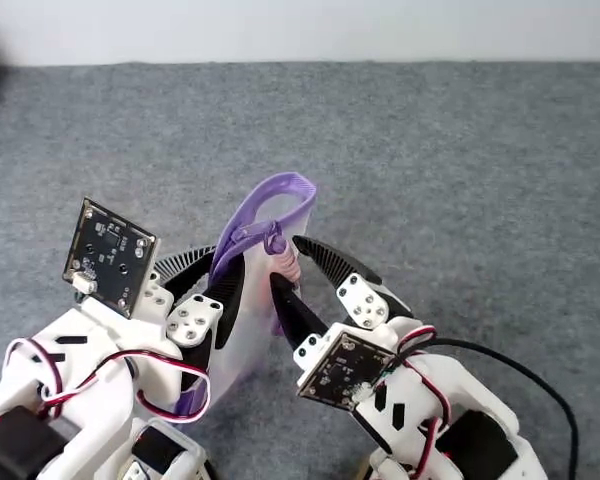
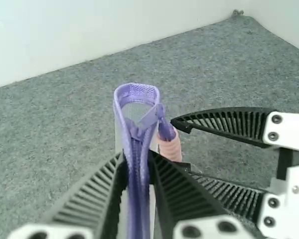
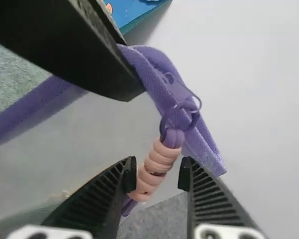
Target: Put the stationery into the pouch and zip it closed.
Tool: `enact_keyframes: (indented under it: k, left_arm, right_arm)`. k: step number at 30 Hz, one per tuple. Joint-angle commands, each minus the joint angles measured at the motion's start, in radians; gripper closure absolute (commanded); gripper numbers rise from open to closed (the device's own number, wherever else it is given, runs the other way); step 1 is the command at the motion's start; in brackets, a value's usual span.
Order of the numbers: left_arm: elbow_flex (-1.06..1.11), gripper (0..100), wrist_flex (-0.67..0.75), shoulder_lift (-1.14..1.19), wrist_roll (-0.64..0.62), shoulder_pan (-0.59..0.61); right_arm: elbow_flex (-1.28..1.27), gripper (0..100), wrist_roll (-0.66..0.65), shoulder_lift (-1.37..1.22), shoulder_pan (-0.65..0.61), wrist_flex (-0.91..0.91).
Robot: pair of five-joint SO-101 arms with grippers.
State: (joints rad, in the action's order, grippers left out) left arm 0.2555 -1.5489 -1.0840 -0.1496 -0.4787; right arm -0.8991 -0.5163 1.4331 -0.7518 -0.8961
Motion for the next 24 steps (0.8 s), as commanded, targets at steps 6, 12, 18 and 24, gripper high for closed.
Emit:
enact_keyframes:
  k: [6, 12, 18, 24]
  left_arm:
    - [-0.007, 99, 0.009, -0.002, -0.011, -0.005]
    - [-0.007, 99, 0.008, -0.009, -0.009, -0.002]
    - [-0.007, 99, 0.005, -0.009, -0.009, 0.003]
    - [-0.007, 99, 0.006, -0.009, -0.009, -0.002]
  right_arm:
    - [-0.009, 87.2, 0.011, -0.071, 0.012, 0.105]
    - [-0.006, 96.9, 0.008, -0.094, 0.012, 0.147]
    - [0.018, 99.1, 0.006, -0.094, 0.082, 0.147]
    - [0.032, 99.1, 0.005, -0.097, 0.176, 0.147]
